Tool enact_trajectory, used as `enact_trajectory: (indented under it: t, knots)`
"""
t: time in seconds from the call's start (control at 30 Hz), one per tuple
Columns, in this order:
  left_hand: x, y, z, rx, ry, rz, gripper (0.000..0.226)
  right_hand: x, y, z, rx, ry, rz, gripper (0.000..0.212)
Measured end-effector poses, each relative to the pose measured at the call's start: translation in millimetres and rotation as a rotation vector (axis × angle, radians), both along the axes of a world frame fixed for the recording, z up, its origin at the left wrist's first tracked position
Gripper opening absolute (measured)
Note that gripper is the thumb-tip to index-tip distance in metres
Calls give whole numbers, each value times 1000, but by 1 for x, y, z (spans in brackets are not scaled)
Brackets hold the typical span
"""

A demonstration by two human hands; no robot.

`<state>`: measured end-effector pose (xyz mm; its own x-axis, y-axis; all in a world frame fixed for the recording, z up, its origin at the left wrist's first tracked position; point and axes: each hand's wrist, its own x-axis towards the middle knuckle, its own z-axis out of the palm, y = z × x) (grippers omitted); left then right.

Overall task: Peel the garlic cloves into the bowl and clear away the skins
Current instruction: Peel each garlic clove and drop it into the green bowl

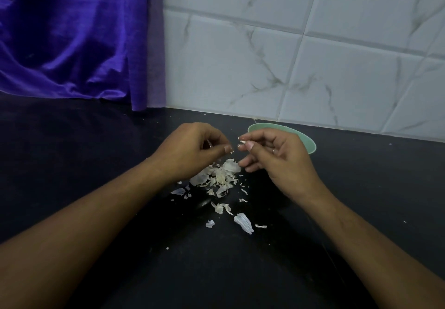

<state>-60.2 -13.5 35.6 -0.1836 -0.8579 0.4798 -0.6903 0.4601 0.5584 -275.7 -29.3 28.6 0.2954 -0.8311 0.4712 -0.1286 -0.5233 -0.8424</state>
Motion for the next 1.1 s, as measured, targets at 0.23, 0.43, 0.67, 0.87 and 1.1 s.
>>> enact_trajectory:
  t: [0.23,0.43,0.67,0.87,1.1]
  knots:
    - [-8,2,-3,130,276,-152,16,-1,2,3,20,1,42,10]
    - [-10,3,-3,305,507,-243,19,1,5,3,-7,13,41,12]
    - [-10,2,-3,352,557,-264,24,1,10,6,-116,77,-59,6]
    - [-13,3,-7,106,342,-144,13,1,12,5,-172,154,-139,8]
    - [-13,5,-6,-185,77,-116,15,4,14,5,-154,205,-174,14]
